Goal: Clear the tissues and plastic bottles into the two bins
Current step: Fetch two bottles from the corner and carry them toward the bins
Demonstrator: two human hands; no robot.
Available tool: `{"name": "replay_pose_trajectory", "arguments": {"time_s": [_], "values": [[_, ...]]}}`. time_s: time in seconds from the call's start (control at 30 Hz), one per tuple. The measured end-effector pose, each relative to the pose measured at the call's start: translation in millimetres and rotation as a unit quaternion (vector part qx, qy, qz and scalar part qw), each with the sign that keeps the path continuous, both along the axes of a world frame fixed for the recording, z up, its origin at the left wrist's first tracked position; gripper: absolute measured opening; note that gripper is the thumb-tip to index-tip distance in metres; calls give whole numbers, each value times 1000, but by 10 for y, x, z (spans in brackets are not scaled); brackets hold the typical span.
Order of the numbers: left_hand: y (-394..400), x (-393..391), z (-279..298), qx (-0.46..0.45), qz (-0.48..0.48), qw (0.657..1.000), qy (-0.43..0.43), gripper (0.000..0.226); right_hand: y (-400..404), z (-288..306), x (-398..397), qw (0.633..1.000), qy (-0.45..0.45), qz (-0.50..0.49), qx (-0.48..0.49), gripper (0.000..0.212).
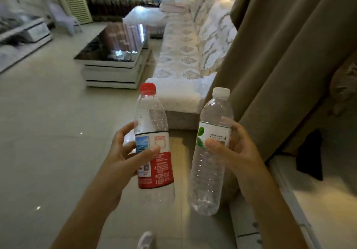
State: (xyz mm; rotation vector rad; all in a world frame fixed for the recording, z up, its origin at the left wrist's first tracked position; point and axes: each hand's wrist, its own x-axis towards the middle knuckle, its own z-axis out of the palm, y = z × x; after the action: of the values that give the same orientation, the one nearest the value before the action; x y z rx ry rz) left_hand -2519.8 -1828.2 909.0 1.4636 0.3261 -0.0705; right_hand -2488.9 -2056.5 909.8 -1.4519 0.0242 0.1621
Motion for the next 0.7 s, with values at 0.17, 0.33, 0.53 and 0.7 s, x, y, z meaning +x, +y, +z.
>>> {"name": "replay_pose_trajectory", "arguments": {"time_s": [0.17, 0.33, 0.53, 0.7], "values": [[785, -169, -21, 6, 75, 997, -8, 91, 835, 33, 179, 995, -6, 103, 4, 79], [1625, -245, -27, 7, 124, 992, -18, 77, 1799, 7, 286, 989, -10, 146, -1, 106], [2780, -457, 2, 21, 208, 976, -53, 75, 3154, 4, 320, 975, -27, 220, -12, 90], [3674, -719, 35, 39, 279, 958, -57, 78, 4195, -14, 307, 964, -33, 264, -8, 82]]}}
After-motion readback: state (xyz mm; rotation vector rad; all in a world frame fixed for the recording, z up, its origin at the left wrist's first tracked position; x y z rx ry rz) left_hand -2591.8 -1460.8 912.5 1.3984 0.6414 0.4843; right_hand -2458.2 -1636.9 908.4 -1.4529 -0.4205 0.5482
